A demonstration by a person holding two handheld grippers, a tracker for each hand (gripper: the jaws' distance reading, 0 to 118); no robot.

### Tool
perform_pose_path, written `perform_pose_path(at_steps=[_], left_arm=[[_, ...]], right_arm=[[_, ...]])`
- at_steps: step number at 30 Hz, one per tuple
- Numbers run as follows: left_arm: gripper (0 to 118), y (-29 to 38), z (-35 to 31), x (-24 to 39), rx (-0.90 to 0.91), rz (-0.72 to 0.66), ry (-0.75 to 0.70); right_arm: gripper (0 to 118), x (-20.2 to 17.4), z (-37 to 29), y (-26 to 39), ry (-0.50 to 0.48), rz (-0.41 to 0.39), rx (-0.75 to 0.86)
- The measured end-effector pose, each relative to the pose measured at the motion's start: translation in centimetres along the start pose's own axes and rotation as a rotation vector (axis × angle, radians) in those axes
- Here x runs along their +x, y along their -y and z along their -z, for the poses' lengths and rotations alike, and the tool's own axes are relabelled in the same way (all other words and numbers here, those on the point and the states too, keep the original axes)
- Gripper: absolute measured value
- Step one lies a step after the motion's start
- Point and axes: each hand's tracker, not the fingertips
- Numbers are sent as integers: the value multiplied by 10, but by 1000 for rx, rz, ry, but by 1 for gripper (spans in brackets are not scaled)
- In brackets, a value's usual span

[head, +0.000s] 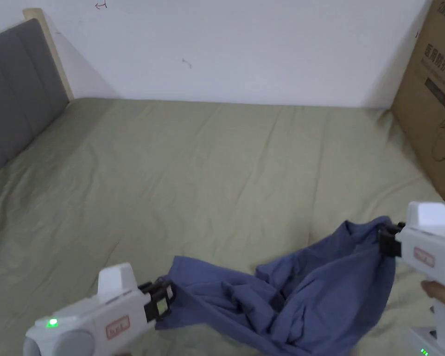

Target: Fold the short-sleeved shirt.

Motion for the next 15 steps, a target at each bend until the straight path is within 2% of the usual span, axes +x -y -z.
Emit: perform_pose_path(at_steps=[8,11,15], left_arm=[[5,-150,-4,29,220,119,-62],[5,-202,-4,39,285,92,-61],[5,-253,-1,55,360,142,-101]], right_arm=[[7,22,-55,-94,47,60,183],[6,24,-59,-127,60,94,257],[6,19,-59,-166,93,78,318]])
